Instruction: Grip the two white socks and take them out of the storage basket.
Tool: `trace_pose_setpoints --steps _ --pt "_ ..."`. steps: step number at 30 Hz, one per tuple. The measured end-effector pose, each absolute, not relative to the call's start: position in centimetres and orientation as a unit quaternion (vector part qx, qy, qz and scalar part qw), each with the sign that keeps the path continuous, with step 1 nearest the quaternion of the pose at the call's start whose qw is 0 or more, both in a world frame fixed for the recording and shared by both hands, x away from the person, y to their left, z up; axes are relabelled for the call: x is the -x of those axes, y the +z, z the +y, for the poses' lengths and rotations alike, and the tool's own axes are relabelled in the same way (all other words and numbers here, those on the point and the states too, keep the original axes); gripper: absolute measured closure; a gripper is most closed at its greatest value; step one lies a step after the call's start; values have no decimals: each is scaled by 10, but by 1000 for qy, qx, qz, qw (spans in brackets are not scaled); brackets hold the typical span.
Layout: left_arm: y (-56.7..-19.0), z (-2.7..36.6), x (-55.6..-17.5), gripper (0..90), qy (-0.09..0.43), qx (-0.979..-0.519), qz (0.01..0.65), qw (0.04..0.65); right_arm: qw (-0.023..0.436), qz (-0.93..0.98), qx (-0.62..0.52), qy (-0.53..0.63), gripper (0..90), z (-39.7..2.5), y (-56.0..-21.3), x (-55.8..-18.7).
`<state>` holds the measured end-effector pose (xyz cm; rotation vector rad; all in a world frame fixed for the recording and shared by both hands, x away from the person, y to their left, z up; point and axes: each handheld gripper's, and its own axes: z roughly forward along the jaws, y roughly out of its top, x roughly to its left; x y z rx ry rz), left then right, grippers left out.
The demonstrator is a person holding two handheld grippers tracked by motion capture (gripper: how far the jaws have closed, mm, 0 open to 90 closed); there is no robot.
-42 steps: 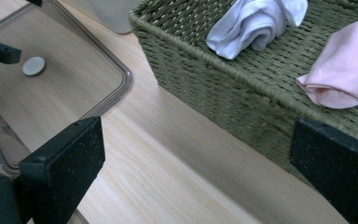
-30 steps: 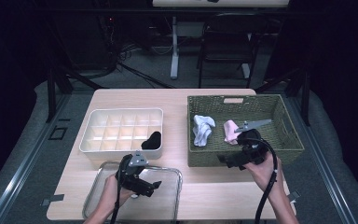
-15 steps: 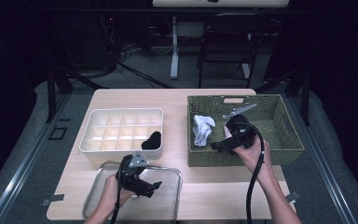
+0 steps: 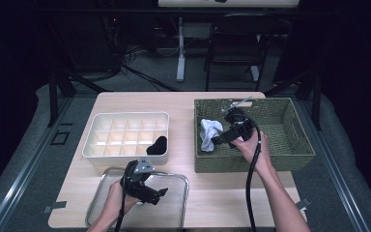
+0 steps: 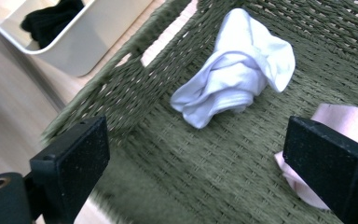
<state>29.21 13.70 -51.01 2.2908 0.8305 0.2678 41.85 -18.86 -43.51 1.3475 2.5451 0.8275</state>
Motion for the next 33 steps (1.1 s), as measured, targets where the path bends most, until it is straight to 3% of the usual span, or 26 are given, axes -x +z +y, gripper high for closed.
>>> trace_pose_setpoints --steps 9,33 --pt "-510 137 -292 0 100 -880 317 339 52 837 -467 280 91 -183 -445 -446" --pt "-511 140 -294 0 93 -881 315 339 49 820 -517 239 143 -164 -475 -495"
